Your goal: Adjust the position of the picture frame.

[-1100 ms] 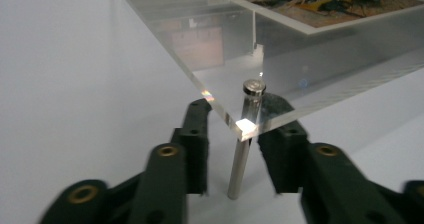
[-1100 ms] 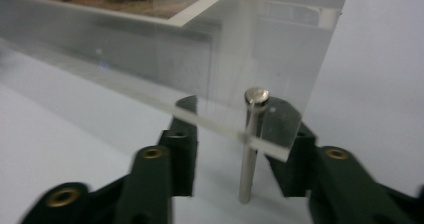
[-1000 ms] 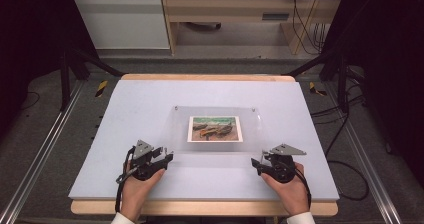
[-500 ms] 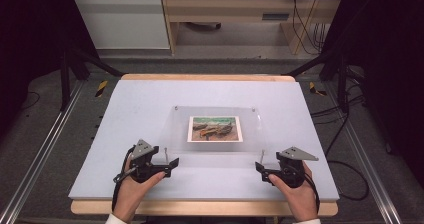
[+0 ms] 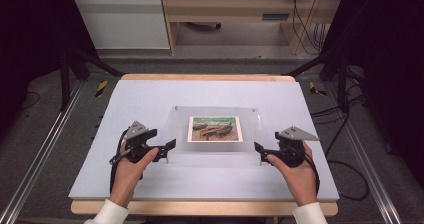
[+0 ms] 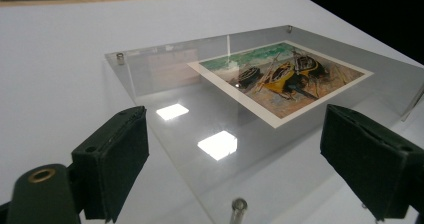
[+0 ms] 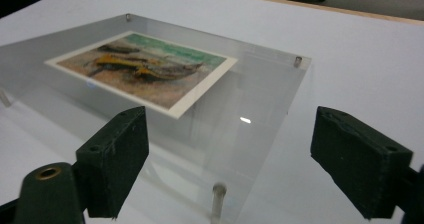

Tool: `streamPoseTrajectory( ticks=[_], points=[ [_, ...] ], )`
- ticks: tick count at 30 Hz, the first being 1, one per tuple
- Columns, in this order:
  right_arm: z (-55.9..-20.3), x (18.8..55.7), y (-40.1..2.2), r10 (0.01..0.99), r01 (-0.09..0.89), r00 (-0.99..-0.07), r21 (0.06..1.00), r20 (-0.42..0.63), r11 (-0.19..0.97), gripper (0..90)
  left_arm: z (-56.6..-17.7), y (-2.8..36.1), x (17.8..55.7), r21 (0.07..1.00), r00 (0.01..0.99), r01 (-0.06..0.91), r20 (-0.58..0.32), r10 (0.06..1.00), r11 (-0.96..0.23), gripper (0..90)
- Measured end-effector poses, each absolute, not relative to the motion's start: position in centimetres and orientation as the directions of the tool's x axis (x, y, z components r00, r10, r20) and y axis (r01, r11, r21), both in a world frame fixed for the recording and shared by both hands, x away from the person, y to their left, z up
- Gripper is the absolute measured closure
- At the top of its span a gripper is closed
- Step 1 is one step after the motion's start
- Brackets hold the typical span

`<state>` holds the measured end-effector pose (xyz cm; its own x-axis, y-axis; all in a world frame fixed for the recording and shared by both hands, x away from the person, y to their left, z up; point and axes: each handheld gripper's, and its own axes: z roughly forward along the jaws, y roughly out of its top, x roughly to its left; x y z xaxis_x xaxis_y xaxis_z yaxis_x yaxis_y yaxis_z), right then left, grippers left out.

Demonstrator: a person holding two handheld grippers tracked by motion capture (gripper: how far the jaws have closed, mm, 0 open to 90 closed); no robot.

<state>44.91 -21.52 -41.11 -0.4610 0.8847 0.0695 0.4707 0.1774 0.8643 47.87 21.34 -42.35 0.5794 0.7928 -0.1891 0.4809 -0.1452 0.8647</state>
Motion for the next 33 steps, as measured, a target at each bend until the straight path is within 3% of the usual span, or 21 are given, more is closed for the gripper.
streamPoseTrajectory(
  ticks=[6, 11, 23, 33],
  points=[
    [-41.3, 47.9, -21.0, 0.861, 0.538, -0.49, 0.824, 0.138, 0.175, 16.7, -42.5, 20.8, 48.7, 0.852, 0.578, 0.507, -0.229, 0.783, -0.126, 10.6],
    [-43.3, 47.9, -20.5, 0.856, 0.569, -0.49, 0.805, 0.166, 0.169, 16.8, -43.4, 21.1, 47.9, 0.848, 0.552, 0.519, -0.234, 0.8, -0.11, 11.9],
    [-44.3, 48.0, -20.7, 0.854, 0.611, -0.476, 0.777, 0.212, 0.147, 15.5, -44.6, 21.5, 48.3, 0.821, 0.529, 0.566, -0.292, 0.797, -0.075, 16.6],
    [-44.8, 48.9, -20.9, 0.844, 0.651, -0.454, 0.753, 0.284, 0.096, 12.9, -45.9, 21.2, 49.1, 0.763, 0.506, 0.646, -0.395, 0.766, -0.033, 16.8]
  ],
)
